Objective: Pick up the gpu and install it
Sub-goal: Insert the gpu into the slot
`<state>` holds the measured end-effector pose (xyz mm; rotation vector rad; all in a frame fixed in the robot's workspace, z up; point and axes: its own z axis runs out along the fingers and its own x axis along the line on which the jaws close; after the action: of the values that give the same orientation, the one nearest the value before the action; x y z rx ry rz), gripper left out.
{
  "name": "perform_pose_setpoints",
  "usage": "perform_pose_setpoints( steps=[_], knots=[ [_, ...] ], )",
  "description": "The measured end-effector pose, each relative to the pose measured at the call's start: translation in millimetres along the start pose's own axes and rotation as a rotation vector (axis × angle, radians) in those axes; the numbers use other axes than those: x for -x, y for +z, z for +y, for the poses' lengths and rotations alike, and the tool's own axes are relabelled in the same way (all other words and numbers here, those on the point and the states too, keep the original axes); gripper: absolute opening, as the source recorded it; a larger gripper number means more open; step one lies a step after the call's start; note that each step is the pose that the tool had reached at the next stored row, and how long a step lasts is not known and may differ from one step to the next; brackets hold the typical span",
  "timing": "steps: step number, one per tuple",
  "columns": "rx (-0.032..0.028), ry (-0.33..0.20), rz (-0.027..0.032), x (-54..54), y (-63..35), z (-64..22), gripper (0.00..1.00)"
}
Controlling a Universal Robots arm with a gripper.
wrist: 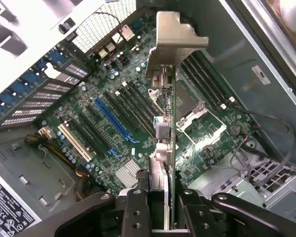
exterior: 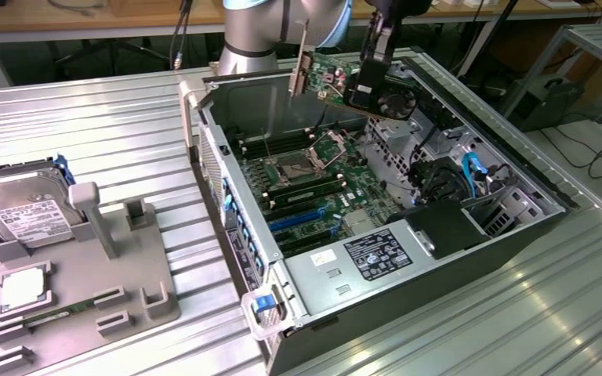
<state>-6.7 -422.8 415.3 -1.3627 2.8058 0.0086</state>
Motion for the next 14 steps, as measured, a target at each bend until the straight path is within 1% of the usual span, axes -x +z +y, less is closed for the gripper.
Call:
perform_pose_setpoints(
  steps=[1,3,14],
  knots=[
    [0.0007,-0.030,-0.0001,0.0,0.0,0.0,0.28],
    [0.0015,-0.065,-0.0003,0.0,0.0,0.0,0.28],
    [0.0053,-0.232,-0.0011,-0.1,0.0,0.1,0.28]
  ],
)
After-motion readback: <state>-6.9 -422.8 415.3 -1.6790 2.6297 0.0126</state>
